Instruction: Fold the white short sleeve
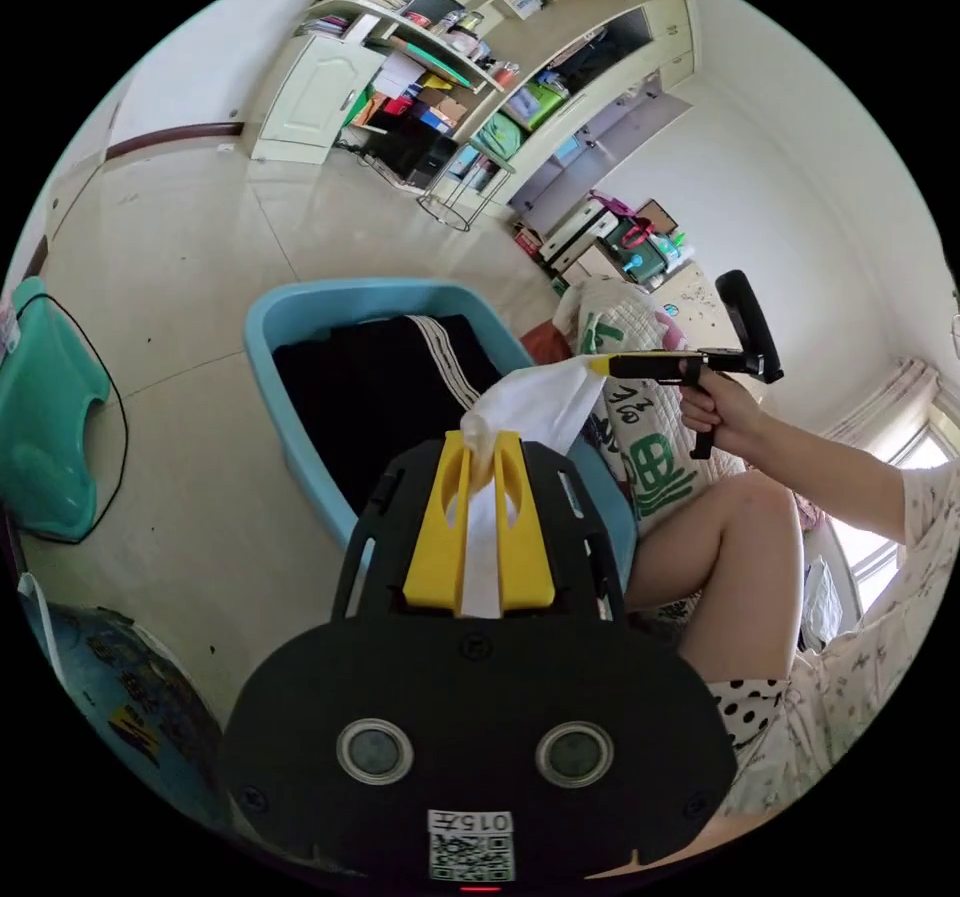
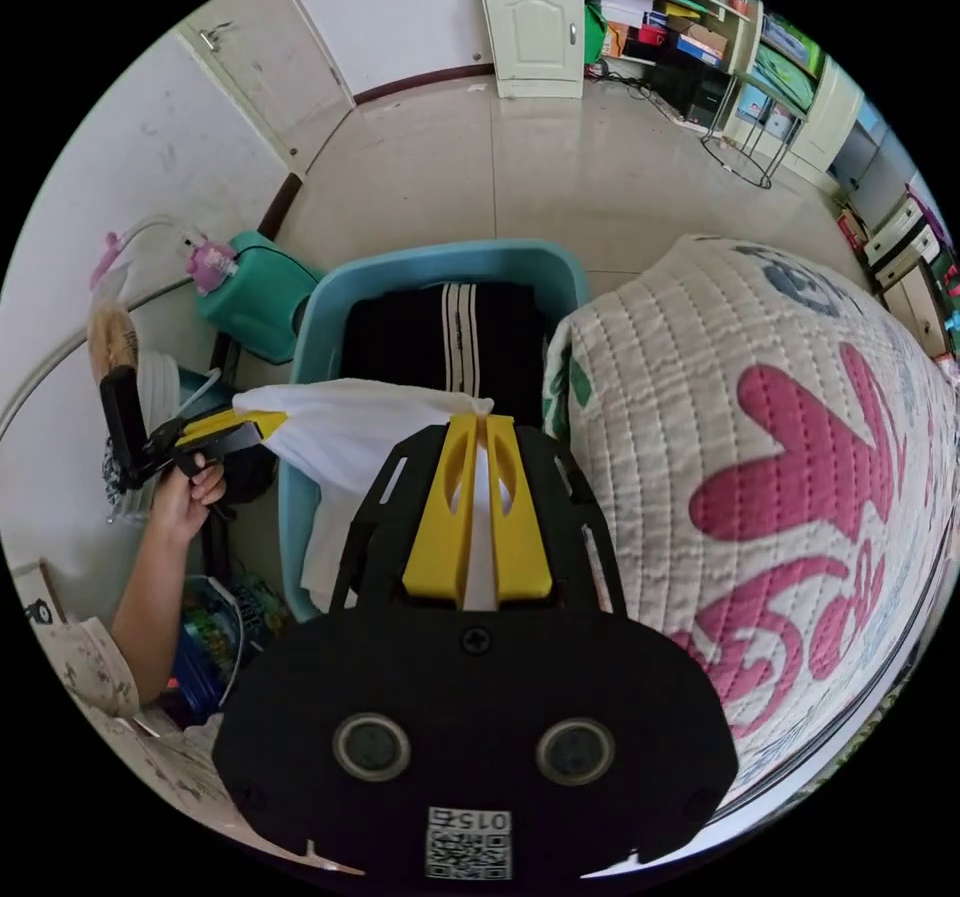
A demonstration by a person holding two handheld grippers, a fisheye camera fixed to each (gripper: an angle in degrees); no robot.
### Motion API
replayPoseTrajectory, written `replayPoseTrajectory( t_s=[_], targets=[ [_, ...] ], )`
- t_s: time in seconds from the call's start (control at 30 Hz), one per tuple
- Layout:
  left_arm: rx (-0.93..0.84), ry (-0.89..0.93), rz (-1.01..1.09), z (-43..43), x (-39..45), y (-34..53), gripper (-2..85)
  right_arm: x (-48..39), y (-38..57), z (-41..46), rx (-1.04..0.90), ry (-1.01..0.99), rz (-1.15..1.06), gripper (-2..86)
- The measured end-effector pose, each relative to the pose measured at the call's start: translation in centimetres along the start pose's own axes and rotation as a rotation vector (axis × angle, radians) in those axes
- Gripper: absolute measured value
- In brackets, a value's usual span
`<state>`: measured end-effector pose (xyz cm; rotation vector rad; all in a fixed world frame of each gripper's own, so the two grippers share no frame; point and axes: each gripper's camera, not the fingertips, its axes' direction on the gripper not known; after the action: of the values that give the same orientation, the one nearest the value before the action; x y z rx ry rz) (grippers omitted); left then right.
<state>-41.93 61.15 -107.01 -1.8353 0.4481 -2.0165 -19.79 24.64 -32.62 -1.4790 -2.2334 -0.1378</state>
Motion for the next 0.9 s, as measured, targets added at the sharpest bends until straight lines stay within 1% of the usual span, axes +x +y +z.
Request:
replayPoseTrajectory(
  t_s=[0.07, 0.13, 0.23, 0.3, 0.37, 0.47, 0.53, 0.57, 0.6, 0.63, 0.67, 0.7, 0.73, 0.77, 0.8, 0.83, 0.87, 0.9],
  targets=[
    [0.024, -0.066, -0.046, 0.1, 0.5, 0.0, 3.9, 0.4, -0.7, -0.1, 0.008, -0.011, 0.027, 1.1],
    [0.072, -0.176, -0.098, -0.4, 1.6, 0.1, 3.5, 1.1, -0.4, -1.6, 0.070, -0.036, 0.058, 1.2],
    [0.159, -0.232, -0.100, -1.6, 4.2, 0.3, 2.6, 1.7, 2.2, -4.3, 0.110, -0.061, 0.035, 0.7],
    [0.192, -0.228, -0.069, -2.2, 6.4, 0.1, 2.5, 1.9, 5.0, -6.6, 0.150, -0.069, 0.021, 0.4],
    [0.232, -0.178, -0.018, -2.7, 9.2, -0.2, 2.4, 2.1, 8.7, -9.8, 0.209, -0.077, 0.015, 0.1],
    [0.302, -0.097, 0.143, -2.9, 15.9, -0.7, 2.3, 1.7, 17.4, -17.9, 0.389, -0.040, 0.092, -0.3],
    [0.337, -0.088, 0.300, -2.7, 22.4, -1.0, 2.7, 0.6, 27.1, -24.7, 0.655, 0.055, 0.101, -0.4],
    [0.346, -0.080, 0.334, -2.6, 24.0, -1.1, 2.9, 0.4, 29.7, -26.0, 0.724, 0.101, 0.109, -0.5],
    [0.365, -0.051, 0.391, -2.5, 27.2, -1.2, 3.3, 0.2, 34.6, -28.0, 0.836, 0.229, 0.143, -0.5],
    [0.386, -0.005, 0.431, -2.4, 30.1, -1.3, 3.8, 0.4, 38.9, -29.3, 0.896, 0.385, 0.193, -0.6],
    [0.395, 0.024, 0.449, -2.3, 31.6, -1.4, 4.1, 0.8, 40.8, -29.9, 0.898, 0.452, 0.229, -0.6],
    [0.405, 0.086, 0.484, -2.1, 34.4, -1.6, 4.7, 2.0, 44.2, -31.3, 0.857, 0.548, 0.313, -0.7],
    [0.408, 0.153, 0.521, -1.9, 37.3, -1.8, 4.5, 3.4, 47.5, -32.8, 0.795, 0.587, 0.390, -0.8],
    [0.405, 0.190, 0.540, -1.7, 38.8, -1.9, 4.4, 4.0, 49.2, -33.7, 0.769, 0.597, 0.424, -0.8],
    [0.390, 0.264, 0.581, -1.3, 41.8, -2.2, 3.2, 5.0, 53.1, -35.5, 0.744, 0.625, 0.491, -0.8],
    [0.356, 0.339, 0.613, -0.7, 44.7, -2.4, 1.9, 5.6, 57.2, -37.4, 0.761, 0.673, 0.565, -0.7],
    [0.333, 0.375, 0.628, -0.2, 46.1, -2.5, 1.2, 5.9, 59.3, -38.3, 0.776, 0.701, 0.601, -0.7],
    [0.277, 0.452, 0.662, 0.9, 49.2, -2.6, 0.2, 6.2, 63.5, -40.2, 0.789, 0.765, 0.659, -0.4]
  ],
)
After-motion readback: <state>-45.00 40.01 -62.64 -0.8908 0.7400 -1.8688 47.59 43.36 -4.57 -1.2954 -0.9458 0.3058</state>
